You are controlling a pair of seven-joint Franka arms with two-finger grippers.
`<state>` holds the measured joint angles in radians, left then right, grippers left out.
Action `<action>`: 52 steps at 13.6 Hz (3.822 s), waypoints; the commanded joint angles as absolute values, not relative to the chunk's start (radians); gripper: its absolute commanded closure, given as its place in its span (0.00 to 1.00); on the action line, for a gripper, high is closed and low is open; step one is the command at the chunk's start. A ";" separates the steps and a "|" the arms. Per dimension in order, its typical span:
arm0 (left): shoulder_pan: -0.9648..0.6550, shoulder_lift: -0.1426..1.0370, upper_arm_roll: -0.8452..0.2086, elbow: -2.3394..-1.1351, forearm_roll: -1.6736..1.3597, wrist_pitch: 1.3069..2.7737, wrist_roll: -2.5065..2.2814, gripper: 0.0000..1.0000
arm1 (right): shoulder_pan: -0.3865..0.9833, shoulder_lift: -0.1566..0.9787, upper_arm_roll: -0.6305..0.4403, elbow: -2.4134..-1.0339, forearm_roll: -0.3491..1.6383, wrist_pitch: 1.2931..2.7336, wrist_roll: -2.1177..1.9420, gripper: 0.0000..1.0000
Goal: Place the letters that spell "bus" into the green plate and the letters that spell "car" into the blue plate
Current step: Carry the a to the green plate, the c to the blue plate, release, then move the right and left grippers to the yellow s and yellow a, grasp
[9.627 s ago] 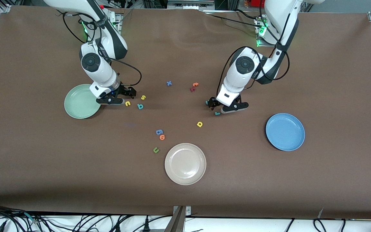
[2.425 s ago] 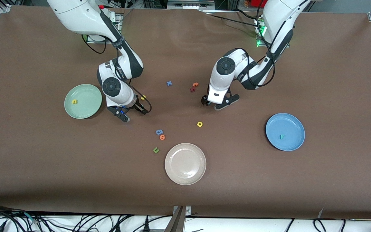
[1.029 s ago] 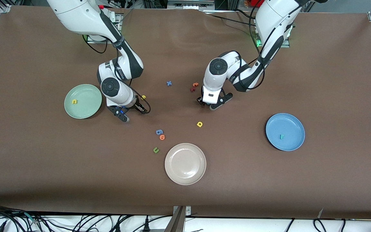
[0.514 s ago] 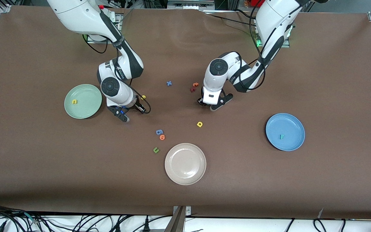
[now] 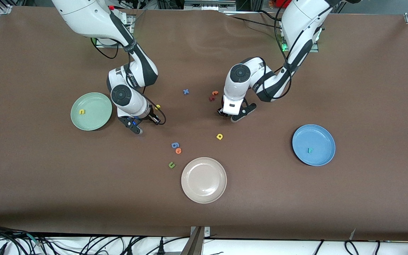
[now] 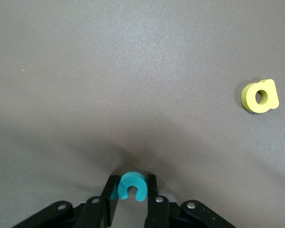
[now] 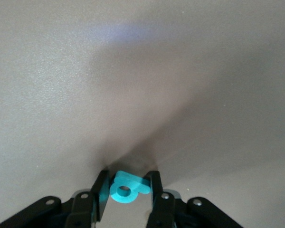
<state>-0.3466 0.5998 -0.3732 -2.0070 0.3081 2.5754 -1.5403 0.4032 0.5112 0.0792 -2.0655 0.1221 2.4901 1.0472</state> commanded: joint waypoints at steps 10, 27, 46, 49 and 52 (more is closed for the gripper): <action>-0.319 0.606 -0.371 -1.861 0.331 2.329 -1.444 0.79 | 0.399 0.442 0.077 -2.050 0.137 2.334 1.019 0.76; 0.158 0.607 -0.368 -1.548 0.213 1.792 -0.131 0.83 | 0.387 0.347 -0.428 -2.221 0.140 2.195 0.107 0.71; 0.005 0.679 -0.472 -1.565 0.124 2.063 -0.778 0.00 | 0.416 0.296 0.009 -2.178 0.199 2.285 0.923 0.02; -0.104 0.712 -0.469 -1.578 0.135 2.208 -1.064 0.00 | 0.417 0.328 0.077 -2.216 0.199 2.405 1.064 0.02; -0.167 0.744 -0.450 -1.582 0.147 2.330 -1.257 0.00 | 0.416 0.336 0.104 -2.282 0.201 2.503 1.101 0.05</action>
<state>-0.1441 0.7276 -0.4708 -1.5821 0.1468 2.2726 -1.1594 0.4232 0.3456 0.0876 -2.2316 0.1844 2.4410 1.0770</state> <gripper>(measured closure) 0.000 0.026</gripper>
